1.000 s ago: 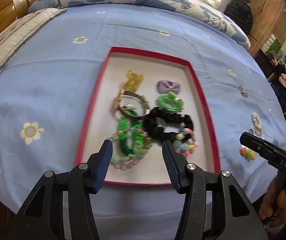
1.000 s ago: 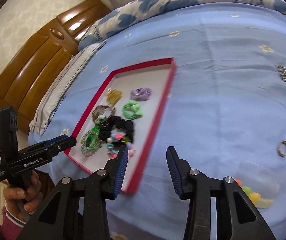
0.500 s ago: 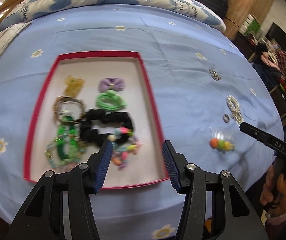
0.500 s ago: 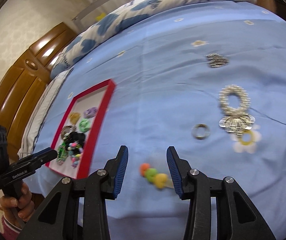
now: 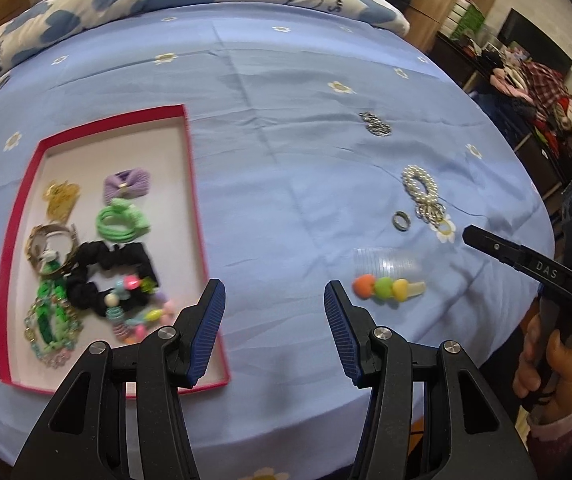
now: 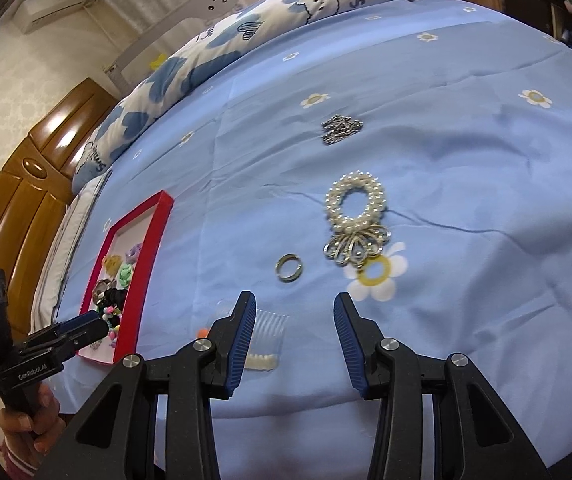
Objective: Organize jewelry
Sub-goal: 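Move both tools back toward the silver ring and pearl bracelet, then grasp the silver ring with left tool while right tool grasps pearl bracelet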
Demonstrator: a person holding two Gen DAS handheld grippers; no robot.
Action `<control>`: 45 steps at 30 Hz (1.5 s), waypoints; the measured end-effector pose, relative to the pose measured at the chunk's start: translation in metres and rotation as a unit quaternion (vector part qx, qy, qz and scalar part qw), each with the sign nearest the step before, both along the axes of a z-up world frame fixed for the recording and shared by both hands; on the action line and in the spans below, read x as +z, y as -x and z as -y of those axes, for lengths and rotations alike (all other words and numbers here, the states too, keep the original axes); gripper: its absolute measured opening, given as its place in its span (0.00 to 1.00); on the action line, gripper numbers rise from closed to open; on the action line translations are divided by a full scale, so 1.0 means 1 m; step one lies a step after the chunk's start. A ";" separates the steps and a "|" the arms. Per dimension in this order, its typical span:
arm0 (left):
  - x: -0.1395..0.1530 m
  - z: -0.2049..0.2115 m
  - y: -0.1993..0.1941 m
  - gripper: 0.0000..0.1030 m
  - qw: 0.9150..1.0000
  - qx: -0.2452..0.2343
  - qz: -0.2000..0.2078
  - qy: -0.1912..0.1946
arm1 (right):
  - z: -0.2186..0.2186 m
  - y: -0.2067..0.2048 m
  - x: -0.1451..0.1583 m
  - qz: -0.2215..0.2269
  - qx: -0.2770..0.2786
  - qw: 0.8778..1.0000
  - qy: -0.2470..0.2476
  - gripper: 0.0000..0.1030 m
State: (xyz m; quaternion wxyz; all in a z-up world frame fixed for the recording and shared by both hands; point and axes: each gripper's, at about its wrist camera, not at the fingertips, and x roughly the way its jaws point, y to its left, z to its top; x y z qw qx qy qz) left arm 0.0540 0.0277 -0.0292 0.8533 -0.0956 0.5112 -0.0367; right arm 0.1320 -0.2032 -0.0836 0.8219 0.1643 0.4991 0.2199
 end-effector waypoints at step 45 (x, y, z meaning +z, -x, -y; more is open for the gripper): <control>-0.065 0.138 -0.118 0.04 0.987 -0.149 -0.054 -0.014 | 0.023 -0.098 -0.044 -0.020 0.007 0.999 0.030 0.43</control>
